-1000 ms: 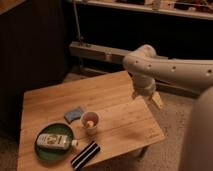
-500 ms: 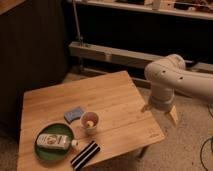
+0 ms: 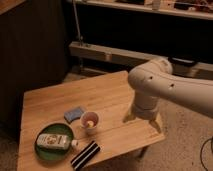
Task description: Move the arm in a circular motion
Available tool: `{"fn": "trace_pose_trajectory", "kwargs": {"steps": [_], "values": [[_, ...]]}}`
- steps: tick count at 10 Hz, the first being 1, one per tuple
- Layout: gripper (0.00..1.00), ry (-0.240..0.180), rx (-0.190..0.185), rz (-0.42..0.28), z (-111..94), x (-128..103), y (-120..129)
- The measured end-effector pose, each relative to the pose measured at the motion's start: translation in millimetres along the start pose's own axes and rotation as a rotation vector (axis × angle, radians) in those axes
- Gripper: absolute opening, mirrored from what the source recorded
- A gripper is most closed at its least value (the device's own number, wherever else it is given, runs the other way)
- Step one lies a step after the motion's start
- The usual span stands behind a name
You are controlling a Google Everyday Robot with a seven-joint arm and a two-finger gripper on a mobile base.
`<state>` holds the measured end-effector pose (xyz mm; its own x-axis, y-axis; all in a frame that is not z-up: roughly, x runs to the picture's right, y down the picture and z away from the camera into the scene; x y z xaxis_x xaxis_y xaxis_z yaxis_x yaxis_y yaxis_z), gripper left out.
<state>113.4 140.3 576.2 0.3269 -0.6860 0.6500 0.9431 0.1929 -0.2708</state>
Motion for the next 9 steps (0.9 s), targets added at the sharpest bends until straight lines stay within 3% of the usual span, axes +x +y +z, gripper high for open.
{"fn": "trace_pose_trajectory", "kwargs": {"steps": [2, 5, 9], "values": [[0.80, -0.010, 0.049, -0.106, -19, -26, -64], [0.80, -0.006, 0.106, -0.193, -32, -38, -137], [0.80, 0.075, 0.138, -0.243, -34, -26, -232]]}}
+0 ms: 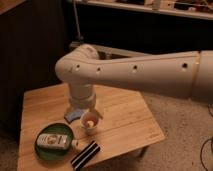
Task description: Move the arm in a circular motion
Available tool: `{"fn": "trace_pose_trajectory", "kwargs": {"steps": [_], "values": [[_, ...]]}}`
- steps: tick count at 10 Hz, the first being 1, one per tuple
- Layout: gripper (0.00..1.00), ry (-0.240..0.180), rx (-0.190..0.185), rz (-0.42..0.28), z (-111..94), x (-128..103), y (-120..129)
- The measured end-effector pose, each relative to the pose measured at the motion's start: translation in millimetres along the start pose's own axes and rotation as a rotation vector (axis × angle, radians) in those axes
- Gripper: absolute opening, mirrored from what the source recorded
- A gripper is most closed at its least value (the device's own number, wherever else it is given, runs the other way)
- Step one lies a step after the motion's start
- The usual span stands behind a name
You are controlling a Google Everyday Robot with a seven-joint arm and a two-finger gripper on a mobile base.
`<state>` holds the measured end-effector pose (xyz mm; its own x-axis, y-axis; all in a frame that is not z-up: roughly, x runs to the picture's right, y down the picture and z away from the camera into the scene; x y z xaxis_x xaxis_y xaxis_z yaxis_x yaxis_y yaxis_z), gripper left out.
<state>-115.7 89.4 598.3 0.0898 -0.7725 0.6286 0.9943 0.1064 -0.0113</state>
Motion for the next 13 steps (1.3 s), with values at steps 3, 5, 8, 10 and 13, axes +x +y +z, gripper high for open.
{"fn": "trace_pose_trajectory", "kwargs": {"steps": [3, 5, 8, 10, 13], "values": [[0.80, 0.081, -0.033, 0.029, 24, 56, -50], [0.80, 0.113, -0.078, 0.079, 43, 107, -62], [0.80, 0.140, -0.155, 0.198, 70, 180, -46], [0.80, 0.151, -0.192, 0.307, 81, 215, -12], [0.80, 0.164, -0.242, 0.453, 85, 230, 69]]}}
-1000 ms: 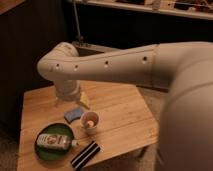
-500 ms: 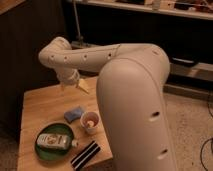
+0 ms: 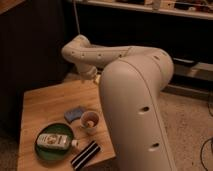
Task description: Move the arm in a circular motion
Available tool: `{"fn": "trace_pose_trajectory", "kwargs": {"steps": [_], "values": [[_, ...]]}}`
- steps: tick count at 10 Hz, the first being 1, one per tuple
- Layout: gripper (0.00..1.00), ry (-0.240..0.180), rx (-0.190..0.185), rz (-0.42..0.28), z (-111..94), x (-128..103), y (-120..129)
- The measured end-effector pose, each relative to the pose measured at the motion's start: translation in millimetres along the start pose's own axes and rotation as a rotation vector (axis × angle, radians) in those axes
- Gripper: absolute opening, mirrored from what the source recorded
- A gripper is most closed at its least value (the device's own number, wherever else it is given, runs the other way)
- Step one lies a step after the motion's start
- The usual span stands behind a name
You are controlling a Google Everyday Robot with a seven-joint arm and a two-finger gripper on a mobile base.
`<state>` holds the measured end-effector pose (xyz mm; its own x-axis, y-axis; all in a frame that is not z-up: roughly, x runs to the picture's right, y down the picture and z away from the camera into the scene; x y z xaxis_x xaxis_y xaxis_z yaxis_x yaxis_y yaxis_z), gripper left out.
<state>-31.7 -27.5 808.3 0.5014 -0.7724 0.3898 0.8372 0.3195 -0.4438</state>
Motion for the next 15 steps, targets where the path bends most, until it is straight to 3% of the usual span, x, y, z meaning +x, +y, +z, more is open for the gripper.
{"fn": "trace_pose_trajectory", "kwargs": {"steps": [6, 8, 10, 12, 15], "values": [[0.80, -0.017, -0.065, 0.238, 37, 41, 134], [0.80, -0.040, -0.081, 0.316, 47, 46, 187], [0.80, -0.092, -0.063, 0.367, 52, 43, 242], [0.80, -0.151, -0.045, 0.356, 51, 24, 285], [0.80, -0.179, -0.027, 0.242, 36, -17, 307]]}}
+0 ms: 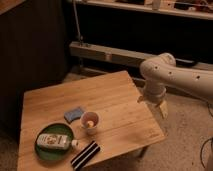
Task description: Move the arm in a circular motion
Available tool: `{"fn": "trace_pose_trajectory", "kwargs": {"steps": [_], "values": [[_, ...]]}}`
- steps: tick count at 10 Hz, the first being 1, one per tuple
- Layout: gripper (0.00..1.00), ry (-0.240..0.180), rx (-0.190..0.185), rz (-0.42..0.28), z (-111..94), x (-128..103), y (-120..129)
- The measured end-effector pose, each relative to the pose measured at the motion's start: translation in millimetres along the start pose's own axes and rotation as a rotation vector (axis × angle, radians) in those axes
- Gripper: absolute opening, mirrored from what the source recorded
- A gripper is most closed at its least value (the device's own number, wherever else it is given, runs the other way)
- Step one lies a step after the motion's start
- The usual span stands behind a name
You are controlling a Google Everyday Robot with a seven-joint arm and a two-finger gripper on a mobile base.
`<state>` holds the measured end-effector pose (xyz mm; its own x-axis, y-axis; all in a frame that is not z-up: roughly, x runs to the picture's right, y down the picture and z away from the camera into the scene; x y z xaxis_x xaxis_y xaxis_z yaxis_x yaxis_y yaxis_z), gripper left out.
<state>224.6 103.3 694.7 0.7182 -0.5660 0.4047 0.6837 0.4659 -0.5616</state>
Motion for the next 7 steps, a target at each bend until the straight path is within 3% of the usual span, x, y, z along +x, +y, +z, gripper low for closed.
{"fn": "trace_pose_trajectory", "kwargs": {"steps": [1, 3, 6, 7], "values": [[0.80, -0.002, -0.006, -0.042, -4, -16, 6], [0.80, -0.017, -0.005, -0.164, -21, -72, 1], [0.80, -0.033, 0.034, -0.351, -54, -163, -43], [0.80, -0.031, 0.049, -0.388, -63, -181, -56]]}}
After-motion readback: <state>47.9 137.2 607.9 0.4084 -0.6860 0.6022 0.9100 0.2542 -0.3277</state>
